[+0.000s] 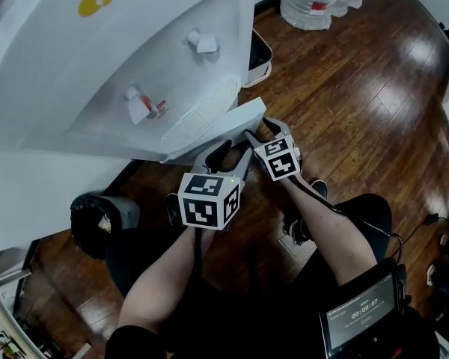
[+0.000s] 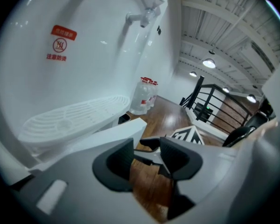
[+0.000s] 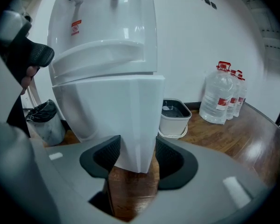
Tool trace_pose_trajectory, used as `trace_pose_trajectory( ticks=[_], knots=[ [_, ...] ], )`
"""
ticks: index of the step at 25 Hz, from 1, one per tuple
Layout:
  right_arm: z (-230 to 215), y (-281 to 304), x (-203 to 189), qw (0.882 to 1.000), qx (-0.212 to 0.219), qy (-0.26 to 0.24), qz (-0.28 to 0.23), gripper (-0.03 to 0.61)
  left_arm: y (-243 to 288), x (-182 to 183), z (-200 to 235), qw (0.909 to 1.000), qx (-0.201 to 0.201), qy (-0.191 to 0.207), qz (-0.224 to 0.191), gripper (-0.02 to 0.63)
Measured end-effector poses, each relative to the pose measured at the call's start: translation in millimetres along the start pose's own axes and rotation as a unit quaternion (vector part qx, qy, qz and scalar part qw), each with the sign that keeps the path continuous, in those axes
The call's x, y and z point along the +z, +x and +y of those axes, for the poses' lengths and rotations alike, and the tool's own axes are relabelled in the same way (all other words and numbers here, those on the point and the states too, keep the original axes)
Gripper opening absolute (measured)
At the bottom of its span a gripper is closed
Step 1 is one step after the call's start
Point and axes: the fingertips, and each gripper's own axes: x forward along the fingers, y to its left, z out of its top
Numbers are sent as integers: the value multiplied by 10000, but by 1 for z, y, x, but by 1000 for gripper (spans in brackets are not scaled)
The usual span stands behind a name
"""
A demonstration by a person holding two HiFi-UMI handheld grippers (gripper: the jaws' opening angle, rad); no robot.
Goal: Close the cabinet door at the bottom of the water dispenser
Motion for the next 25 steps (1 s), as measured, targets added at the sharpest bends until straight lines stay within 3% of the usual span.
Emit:
trace_pose_trajectory(
  ticks=[8, 14, 25],
  knots=[
    [7, 0, -58, 9958, 222, -600, 650, 227, 18, -21, 21, 9981, 484, 377, 51, 190],
    [-5, 26, -59, 9973, 51, 210, 701, 206, 29, -32, 13, 9983, 370, 345, 277, 190],
    [-1, 54, -59, 9971, 52, 749, 134, 192, 39, -30, 13, 9990, 237, -25, 389, 189]
  ],
)
